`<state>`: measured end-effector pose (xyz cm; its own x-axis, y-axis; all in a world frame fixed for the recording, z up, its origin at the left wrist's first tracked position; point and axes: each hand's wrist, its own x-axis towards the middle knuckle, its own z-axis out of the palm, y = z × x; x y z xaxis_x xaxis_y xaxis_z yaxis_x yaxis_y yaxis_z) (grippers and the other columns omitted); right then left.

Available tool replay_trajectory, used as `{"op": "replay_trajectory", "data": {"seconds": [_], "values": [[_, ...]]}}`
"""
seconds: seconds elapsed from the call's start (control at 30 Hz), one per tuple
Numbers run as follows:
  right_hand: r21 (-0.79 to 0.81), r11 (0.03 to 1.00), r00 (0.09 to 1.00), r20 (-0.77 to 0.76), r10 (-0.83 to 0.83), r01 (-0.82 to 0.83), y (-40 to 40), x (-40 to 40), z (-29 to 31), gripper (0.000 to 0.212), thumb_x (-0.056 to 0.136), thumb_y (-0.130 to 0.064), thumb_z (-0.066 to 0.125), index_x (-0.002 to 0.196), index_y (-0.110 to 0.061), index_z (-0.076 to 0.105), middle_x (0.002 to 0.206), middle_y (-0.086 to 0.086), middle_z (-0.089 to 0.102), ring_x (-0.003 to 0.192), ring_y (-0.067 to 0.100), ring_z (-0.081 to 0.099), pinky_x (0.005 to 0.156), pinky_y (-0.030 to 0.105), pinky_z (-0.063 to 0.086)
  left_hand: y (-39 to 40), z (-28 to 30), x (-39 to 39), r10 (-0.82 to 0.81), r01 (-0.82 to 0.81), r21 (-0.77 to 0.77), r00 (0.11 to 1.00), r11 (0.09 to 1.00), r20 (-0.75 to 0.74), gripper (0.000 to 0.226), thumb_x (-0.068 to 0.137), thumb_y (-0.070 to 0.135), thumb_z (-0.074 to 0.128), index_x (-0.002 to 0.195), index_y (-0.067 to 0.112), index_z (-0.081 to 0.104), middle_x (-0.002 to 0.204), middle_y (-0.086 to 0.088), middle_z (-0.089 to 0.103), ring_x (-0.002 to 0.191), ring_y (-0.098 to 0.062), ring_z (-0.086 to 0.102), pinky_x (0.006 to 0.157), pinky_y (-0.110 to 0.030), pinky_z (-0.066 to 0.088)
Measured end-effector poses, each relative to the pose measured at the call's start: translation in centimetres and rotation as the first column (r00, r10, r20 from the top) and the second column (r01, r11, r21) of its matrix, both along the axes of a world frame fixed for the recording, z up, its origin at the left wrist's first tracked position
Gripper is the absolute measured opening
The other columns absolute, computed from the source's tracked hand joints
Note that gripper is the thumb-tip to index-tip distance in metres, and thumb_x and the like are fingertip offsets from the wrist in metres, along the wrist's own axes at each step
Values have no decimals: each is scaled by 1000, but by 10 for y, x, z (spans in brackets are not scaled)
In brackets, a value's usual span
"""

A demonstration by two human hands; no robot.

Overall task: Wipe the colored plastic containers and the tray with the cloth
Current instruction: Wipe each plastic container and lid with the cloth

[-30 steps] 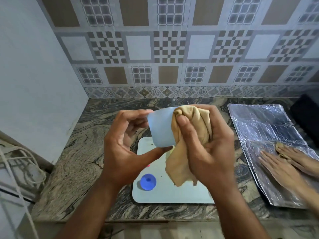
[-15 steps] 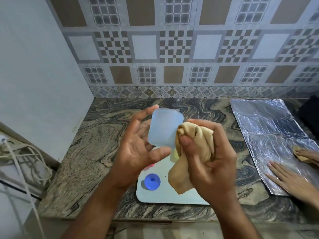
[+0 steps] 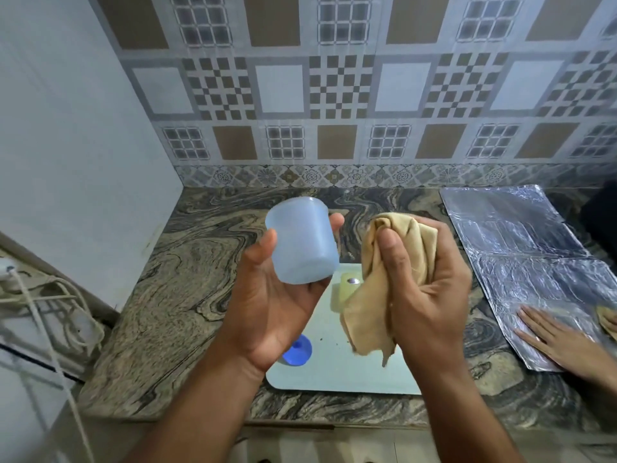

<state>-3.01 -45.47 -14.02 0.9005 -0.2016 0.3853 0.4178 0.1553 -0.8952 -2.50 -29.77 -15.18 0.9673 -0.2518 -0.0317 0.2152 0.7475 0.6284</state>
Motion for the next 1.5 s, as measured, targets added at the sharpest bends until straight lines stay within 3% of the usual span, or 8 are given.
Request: {"op": "replay_trajectory", "data": {"seconds": [0.47,0.67,0.77,0.87,0.97,1.17,1.33,1.5], "values": [[-53,999,1000,-2,14,-14,2,12,-17,14,102,-12,70,112,-4,67,95,-5,73,83,8,70,77,26,57,-2,-5,4,101,-116,-138,988,984,-116,83,66,34,96,137,7,63,134,-17,68,116,-28,72,97,-36,62],[-18,1000,987,-161,-27,24,21,5,-34,19,101,-29,68,109,-12,69,92,-1,72,83,10,67,76,32,55,-3,-12,-1,262,-264,156,965,952,31,95,71,35,94,150,7,50,149,-24,57,137,-38,58,118,-55,44],[-34,997,963,-265,54,-65,21,3,-49,22,99,-37,68,100,-15,68,82,1,70,74,15,64,67,33,52,5,-13,0,414,-530,419,845,737,340,71,77,16,88,141,14,57,134,-4,68,125,-26,66,102,-45,57],[-67,995,957,-285,49,-70,12,1,-61,19,98,-36,69,97,-16,68,78,-10,68,70,9,62,63,29,52,31,-25,2,289,-737,615,675,280,678,70,77,15,92,139,19,59,138,0,62,131,-22,61,103,-46,56],[-37,999,944,-329,19,-33,4,2,-68,22,96,-37,70,97,-15,69,80,-10,69,75,8,61,68,30,51,62,-55,3,136,-701,712,701,-46,700,70,74,23,93,136,22,62,133,1,62,126,-14,59,100,-39,54],[-91,993,921,-388,39,-80,-6,-2,-88,34,97,-43,70,104,-10,67,89,5,68,82,25,62,74,51,51,117,-167,-26,200,-314,932,916,-182,348,67,74,26,92,133,30,60,132,4,58,122,-25,59,93,-50,56],[-97,992,902,-430,31,-80,-6,-3,-100,38,93,-48,72,105,-13,70,92,4,68,86,25,61,79,54,52,129,-222,-50,191,-163,967,961,-196,200,70,75,23,92,137,22,59,136,-3,58,123,-29,59,91,-34,45],[-88,992,898,-438,40,-87,-7,-2,-108,25,100,-36,71,109,-12,70,93,4,69,87,21,61,80,47,50,130,-230,-54,159,-145,968,971,-203,179,73,76,29,91,140,26,56,138,-1,53,124,-26,54,96,-43,50]]}}
